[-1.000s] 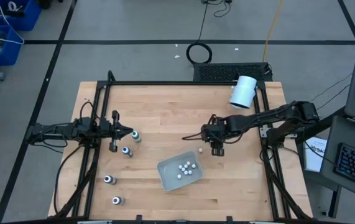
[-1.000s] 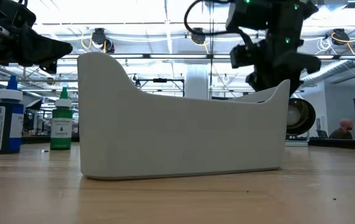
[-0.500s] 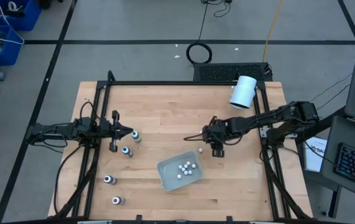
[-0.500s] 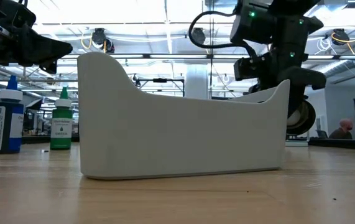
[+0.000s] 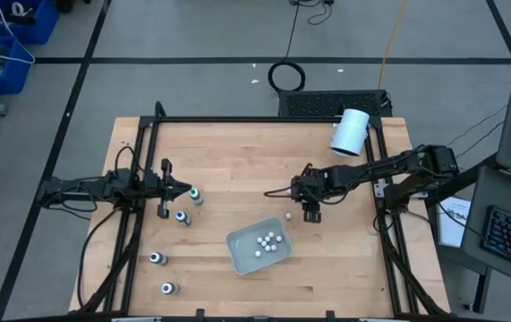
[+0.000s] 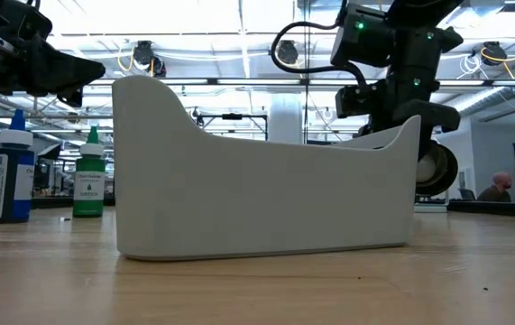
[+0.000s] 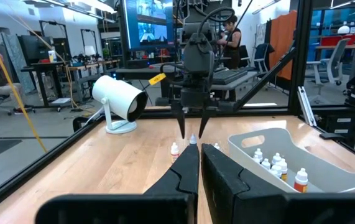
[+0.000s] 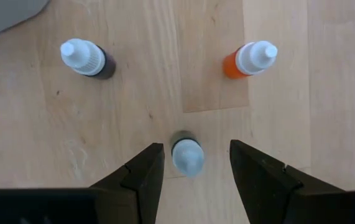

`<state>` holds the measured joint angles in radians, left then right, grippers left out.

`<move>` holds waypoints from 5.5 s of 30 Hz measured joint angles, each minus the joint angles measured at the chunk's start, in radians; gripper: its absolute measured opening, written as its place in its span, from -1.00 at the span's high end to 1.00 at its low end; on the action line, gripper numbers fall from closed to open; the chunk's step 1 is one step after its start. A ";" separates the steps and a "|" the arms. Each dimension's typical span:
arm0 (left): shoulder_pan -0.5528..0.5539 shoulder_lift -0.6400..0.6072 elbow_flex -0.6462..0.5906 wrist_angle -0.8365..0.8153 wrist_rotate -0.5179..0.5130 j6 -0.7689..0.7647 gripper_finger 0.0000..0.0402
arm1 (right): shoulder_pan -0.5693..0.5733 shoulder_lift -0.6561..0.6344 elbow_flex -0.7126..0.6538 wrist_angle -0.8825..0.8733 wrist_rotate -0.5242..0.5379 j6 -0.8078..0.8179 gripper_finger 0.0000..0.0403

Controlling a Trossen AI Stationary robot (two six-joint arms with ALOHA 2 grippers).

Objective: Pick & Place food coloring
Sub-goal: Put the small green food coloring bottle in the gray bin, then put the small orange food coloring bottle in the gray bin

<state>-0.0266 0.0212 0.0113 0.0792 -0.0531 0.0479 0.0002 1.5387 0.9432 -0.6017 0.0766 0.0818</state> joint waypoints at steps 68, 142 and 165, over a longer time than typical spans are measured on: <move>0.000 0.000 0.000 0.000 0.000 0.000 0.87 | 0.033 -0.010 -0.011 0.006 -0.030 -0.016 0.81; 0.000 0.000 0.000 0.000 0.000 0.000 0.87 | 0.210 0.556 0.732 -0.208 -0.106 -0.281 0.40; 0.000 0.000 0.000 0.000 0.000 0.000 0.87 | 0.220 0.373 0.732 -0.314 0.003 -0.223 0.26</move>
<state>-0.0269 0.0216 0.0109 0.0792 -0.0528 0.0475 0.2202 1.9114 1.6756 -0.9160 0.0793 -0.1411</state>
